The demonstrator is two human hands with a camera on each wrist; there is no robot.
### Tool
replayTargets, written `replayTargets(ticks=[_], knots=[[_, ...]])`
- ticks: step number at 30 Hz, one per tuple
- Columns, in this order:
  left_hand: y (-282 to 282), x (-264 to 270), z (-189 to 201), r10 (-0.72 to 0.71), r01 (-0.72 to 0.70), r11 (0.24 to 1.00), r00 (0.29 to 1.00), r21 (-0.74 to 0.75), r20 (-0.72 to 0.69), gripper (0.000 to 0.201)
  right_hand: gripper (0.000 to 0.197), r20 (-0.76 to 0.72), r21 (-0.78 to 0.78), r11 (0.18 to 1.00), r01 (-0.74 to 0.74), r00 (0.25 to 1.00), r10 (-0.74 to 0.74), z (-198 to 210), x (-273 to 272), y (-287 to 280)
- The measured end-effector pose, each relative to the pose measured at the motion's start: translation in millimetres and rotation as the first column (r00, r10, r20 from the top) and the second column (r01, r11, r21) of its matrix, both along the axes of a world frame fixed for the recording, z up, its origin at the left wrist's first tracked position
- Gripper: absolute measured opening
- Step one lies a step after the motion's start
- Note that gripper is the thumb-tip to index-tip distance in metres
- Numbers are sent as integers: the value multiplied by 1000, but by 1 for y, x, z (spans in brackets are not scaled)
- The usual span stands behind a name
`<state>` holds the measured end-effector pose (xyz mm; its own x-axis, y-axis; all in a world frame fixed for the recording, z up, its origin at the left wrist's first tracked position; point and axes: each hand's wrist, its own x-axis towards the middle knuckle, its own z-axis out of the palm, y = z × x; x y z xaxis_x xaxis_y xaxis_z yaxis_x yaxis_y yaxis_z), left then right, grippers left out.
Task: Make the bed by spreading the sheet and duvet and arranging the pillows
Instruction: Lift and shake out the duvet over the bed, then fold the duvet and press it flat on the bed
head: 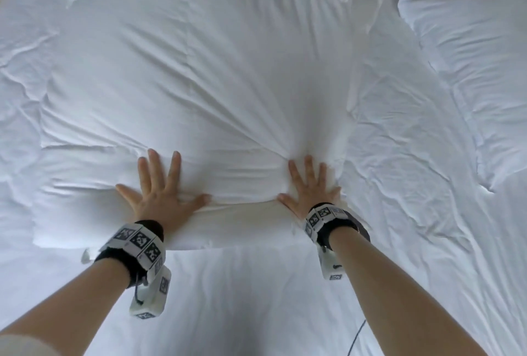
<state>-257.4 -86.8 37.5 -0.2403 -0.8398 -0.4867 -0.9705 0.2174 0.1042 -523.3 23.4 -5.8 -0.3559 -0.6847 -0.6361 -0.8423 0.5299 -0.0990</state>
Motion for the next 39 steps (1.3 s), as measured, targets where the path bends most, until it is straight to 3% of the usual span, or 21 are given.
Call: replayTargets(ticks=[3,8,11,13,17,22,24,31,35,39], knots=[[0,8,-3,13,-12,1000,1000,27,-7,97,87,24,48,999,-11,1000,10,1,1,-5],[-8,35,24,13,-6,999,987,47,-163,95,75,31,17,999,35,999,-35,51,12,-10],[-6,61,47,75,-67,997,956,36,-284,97,67,65,-83,990,116,992,-111,92,31,-12],[-1,76,67,135,-135,991,942,19,-308,83,64,66,-158,979,126,991,-117,120,54,-14],[9,141,112,193,-230,973,884,-36,-426,70,60,57,-315,948,39,998,-22,174,132,-29],[18,283,154,303,-415,907,761,-71,-574,60,55,110,-419,905,-72,986,129,228,284,-56],[24,365,165,332,-483,872,706,-83,-625,58,52,155,-478,872,-99,968,195,240,367,-64],[34,641,207,418,-685,695,632,-218,-653,49,38,407,-629,777,-12,847,343,281,656,-102],[35,759,234,439,-800,560,507,-216,-742,46,35,429,-676,733,-74,770,473,306,787,-124],[23,843,240,461,-902,416,317,-113,-829,41,40,397,-688,702,-186,713,578,319,886,-160]])
